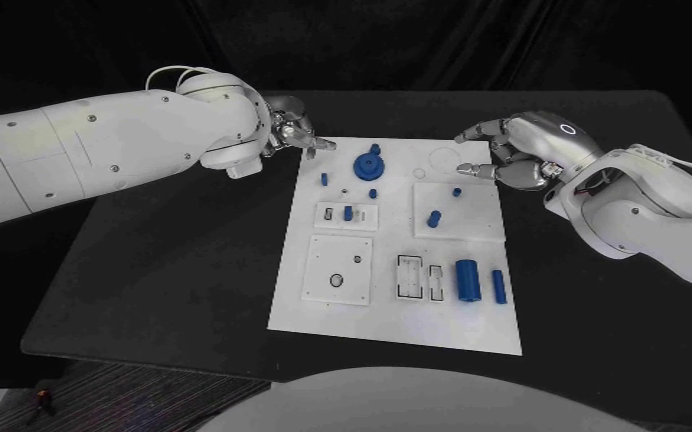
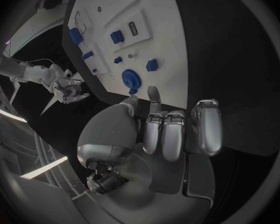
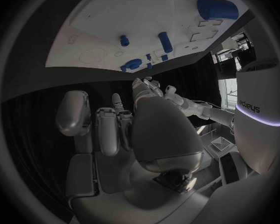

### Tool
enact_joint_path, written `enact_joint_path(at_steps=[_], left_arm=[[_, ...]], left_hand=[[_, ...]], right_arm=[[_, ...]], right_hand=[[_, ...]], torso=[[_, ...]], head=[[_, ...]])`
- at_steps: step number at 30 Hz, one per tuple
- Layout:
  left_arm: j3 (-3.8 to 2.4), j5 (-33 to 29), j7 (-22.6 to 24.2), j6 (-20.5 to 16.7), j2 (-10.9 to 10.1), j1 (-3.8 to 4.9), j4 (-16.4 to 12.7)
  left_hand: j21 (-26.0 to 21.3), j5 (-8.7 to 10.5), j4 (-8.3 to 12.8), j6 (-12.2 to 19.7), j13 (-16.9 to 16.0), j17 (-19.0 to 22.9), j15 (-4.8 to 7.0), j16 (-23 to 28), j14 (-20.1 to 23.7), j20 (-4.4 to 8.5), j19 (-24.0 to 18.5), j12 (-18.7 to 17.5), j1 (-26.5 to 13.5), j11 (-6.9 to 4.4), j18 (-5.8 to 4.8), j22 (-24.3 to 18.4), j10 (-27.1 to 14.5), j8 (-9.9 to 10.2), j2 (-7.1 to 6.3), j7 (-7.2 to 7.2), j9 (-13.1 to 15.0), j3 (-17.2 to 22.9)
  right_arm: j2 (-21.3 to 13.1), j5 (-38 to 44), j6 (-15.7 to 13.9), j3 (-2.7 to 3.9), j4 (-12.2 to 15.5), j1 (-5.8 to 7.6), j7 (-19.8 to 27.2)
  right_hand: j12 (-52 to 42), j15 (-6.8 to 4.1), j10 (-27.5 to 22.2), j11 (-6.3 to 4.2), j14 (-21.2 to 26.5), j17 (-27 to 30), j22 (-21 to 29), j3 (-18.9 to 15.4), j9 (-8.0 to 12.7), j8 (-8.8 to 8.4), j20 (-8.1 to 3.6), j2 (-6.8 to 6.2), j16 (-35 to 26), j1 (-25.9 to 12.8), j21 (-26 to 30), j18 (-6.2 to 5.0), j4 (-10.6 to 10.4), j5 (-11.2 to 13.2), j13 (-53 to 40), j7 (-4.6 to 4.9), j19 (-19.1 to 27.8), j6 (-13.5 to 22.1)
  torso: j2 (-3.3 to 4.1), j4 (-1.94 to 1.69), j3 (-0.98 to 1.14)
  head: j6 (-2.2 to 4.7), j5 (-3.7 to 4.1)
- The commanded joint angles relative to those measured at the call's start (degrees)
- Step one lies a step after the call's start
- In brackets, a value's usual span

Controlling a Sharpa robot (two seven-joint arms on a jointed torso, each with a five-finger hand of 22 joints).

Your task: Assemble the parts on the task board

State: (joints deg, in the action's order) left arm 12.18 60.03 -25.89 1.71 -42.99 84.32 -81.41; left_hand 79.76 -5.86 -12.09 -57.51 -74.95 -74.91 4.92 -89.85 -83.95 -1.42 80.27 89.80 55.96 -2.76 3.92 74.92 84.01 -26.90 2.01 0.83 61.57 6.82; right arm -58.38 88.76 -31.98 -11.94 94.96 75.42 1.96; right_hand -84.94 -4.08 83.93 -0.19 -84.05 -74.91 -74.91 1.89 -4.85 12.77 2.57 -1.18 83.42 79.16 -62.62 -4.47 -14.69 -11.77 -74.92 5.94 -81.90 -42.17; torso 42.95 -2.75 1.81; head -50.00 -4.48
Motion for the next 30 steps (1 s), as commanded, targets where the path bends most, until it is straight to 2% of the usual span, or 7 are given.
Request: enact_joint_path(at_steps=[1,5,10,16,21,28,30], left_arm=[[-0.03,1.3,1.7,1.4,0.7,-0.19,0.7],[-0.03,1.3,2.2,2.1,1.4,-0.45,1.8],[-0.03,1.4,2.1,3.4,1.7,-0.75,2.0],[-0.02,1.4,1.6,4.7,1.8,-1.12,2.1],[-0.02,1.4,1.0,5.2,1.3,-1.36,1.7],[-0.02,1.4,0.5,6.0,0.9,-1.51,0.9],[-0.02,1.4,0.4,6.2,0.9,-1.53,0.7]], left_hand=[[-0.5,0.14,-0.1,0.4,-15.1,-15.1,0.18,-0.2,-6.0,0.01,-0.4,0.2,0.6,-0.01,-0.28,5.5,6.0,0.4,0.24,0.02,0.1,-0.5],[-1.4,0.15,-0.7,1.3,-15.1,-15.1,-0.17,-0.2,-6.0,-0.25,-1.3,0.2,1.0,0.38,-0.08,5.0,6.0,1.4,0.64,0.45,-0.1,-1.0],[-1.8,0.18,-1.2,1.7,-15.1,-15.1,-0.45,-0.2,-6.0,-0.49,-1.7,0.2,1.2,0.68,0.0,4.9,6.0,2.6,0.86,0.78,-0.6,-1.5],[-1.8,0.27,-1.5,1.8,-15.1,-15.1,-0.55,-0.2,-6.0,-0.59,-1.7,0.2,1.2,0.8,0.01,5.0,6.0,3.1,0.97,0.91,-0.9,-1.7],[-1.9,0.31,-1.6,1.8,-15.1,-15.1,-0.58,-0.2,-6.0,-0.62,-1.8,0.2,1.2,0.83,0.02,4.9,6.0,3.2,1.02,0.94,-1.0,-1.8],[-2.2,-0.25,-2.0,1.6,-15.1,-15.1,-0.69,-0.2,-6.0,-0.75,-2.0,0.2,1.2,0.94,0.1,4.8,6.0,3.6,1.38,1.03,-1.2,-2.0],[-2.3,-1.18,-2.0,1.4,-15.1,-15.1,-0.75,-0.2,-6.0,-0.83,-2.1,0.2,1.5,0.97,0.12,4.8,6.0,3.8,1.45,1.03,-1.3,-2.1]], right_arm=[[0.0,0.0,0.1,0.03,0.1,-0.18,0.5],[0.1,0.0,0.1,0.03,0.0,-0.19,0.6],[0.2,0.0,0.1,0.03,0.0,-0.2,0.6],[0.3,0.0,0.0,0.03,-0.3,-0.25,0.5],[0.4,0.0,-0.1,0.03,-0.4,-0.62,0.6],[0.5,0.0,-0.1,0.03,-0.6,-0.87,0.7],[0.5,0.0,-0.1,0.03,-0.6,-0.9,0.7]], right_hand=[[0.4,0.48,0.0,0.37,-4.1,-8.0,-8.2,-0.3,0.0,0.42,0.08,0.6,-0.2,0.2,0.2,-0.69,0.1,-0.3,-8.0,-0.06,0.0,-0.4],[0.4,0.5,0.0,0.39,-4.1,-7.9,-8.2,-0.3,0.1,0.44,0.09,0.64,-0.2,0.3,0.2,-0.69,0.2,-0.3,-8.0,-0.02,0.0,-0.6],[0.4,0.52,0.0,0.42,-4.1,-7.9,-8.2,-0.3,0.1,0.45,0.1,0.71,-0.2,0.2,0.2,-0.68,0.1,-0.4,-8.0,0.02,0.0,-0.6],[0.4,0.53,0.0,0.44,-4.1,-7.9,-8.2,-0.3,0.1,0.45,0.11,0.76,-0.2,0.2,0.2,-0.68,0.1,-0.5,-7.9,0.06,0.0,-0.7],[0.4,0.54,0.0,0.45,-4.1,-7.9,-8.2,-0.3,0.1,0.43,0.11,0.78,-0.3,0.2,0.2,-0.69,0.1,-0.5,-7.9,0.07,0.0,-0.6],[0.6,0.56,-0.1,0.48,-4.1,-7.8,-8.2,-0.3,0.1,0.39,0.12,0.84,-0.3,0.2,0.3,-0.69,0.1,-0.6,-7.8,0.11,0.0,-0.6],[0.6,0.56,-0.1,0.48,-4.1,-7.8,-8.2,-0.3,0.1,0.39,0.12,0.84,-0.3,0.2,0.3,-0.69,0.1,-0.6,-7.8,0.11,0.0,-0.6]], torso=[[0.42,-0.01,-0.29],[0.59,0.0,-0.44],[0.7,0.06,-0.44],[0.47,0.01,-0.28],[0.4,0.26,-0.16],[0.48,0.07,-0.18],[0.49,0.07,-0.18]], head=[[0.0,-0.03],[0.0,0.02],[0.0,0.2],[0.0,0.25],[0.0,0.07],[0.0,0.37],[0.0,0.35]])
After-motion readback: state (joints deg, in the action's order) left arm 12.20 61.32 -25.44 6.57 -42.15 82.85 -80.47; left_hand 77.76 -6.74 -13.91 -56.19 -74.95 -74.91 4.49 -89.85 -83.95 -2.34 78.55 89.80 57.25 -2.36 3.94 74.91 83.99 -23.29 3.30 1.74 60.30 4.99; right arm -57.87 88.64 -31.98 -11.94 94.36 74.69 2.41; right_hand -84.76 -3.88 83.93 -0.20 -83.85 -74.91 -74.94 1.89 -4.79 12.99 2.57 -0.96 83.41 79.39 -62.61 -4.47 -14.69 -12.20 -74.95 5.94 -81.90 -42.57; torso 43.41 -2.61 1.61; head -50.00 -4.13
